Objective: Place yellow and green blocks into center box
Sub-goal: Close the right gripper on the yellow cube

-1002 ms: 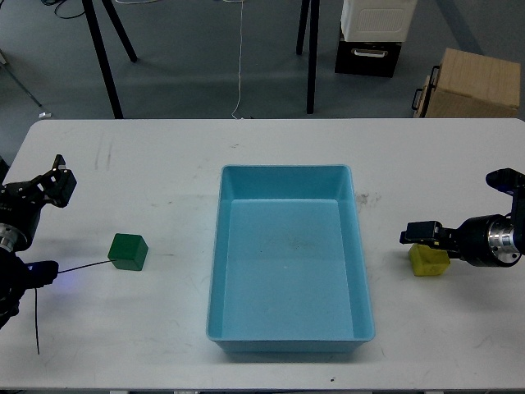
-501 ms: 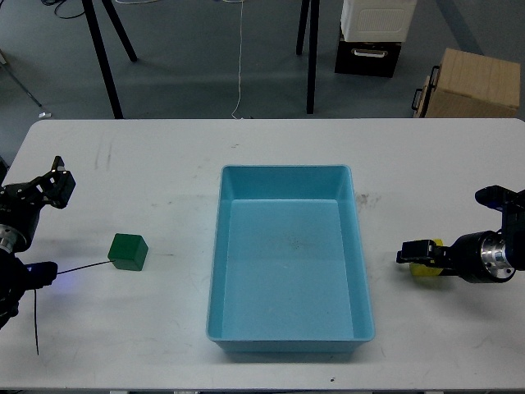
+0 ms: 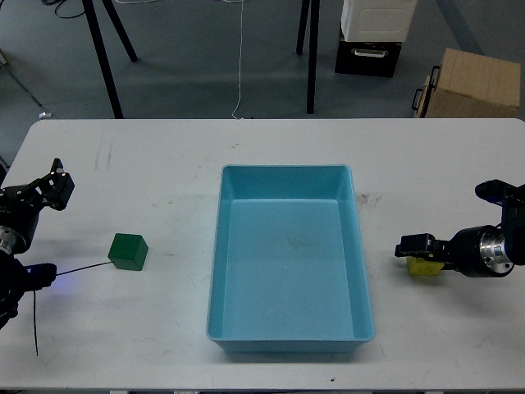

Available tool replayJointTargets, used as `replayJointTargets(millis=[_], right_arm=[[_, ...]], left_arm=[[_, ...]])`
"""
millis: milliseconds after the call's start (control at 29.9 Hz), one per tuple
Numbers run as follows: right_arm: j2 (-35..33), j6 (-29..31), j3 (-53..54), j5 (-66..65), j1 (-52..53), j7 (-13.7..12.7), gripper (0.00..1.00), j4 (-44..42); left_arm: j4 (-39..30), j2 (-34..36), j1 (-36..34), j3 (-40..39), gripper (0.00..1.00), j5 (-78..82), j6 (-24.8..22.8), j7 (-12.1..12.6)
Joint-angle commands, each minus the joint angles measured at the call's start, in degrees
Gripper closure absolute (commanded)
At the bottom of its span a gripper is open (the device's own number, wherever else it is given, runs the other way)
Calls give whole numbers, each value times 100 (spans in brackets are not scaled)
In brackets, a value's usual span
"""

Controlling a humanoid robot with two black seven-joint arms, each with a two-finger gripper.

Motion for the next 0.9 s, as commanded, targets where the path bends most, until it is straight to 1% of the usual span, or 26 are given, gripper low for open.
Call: replayJointTargets(millis=[0,134,334,468,568,601,735,869], right_arm=[[11,6,-9,13,-11,-1,2,-79],[19,6,8,13,7,8,2,-88],[19,-3,8,22,-2,8,7,-88],[19,6,-1,22,-11,8,22,-80],[19,32,-10,30,-20,17,42,-71],[19,32,-10,30,-20,26,45,-71],[19,32,-10,39,-2,61,51,-45],[2,15,43,39,42,61,52,-1]], left_arm=[[6,0,0,8,0,1,-1,-1],[41,0,0,0,0,1,-1,-1],[138,-44,0,8,0,1,-1,-1],[182,-62,0,8,0,1,8,8],[200,-62,0,8,0,1,-1,8],[200,-70,0,8,0,1,-1,8],[200,-71,0,8,0,1,8,8],[200,-71,-9,8,0,1,8,8]])
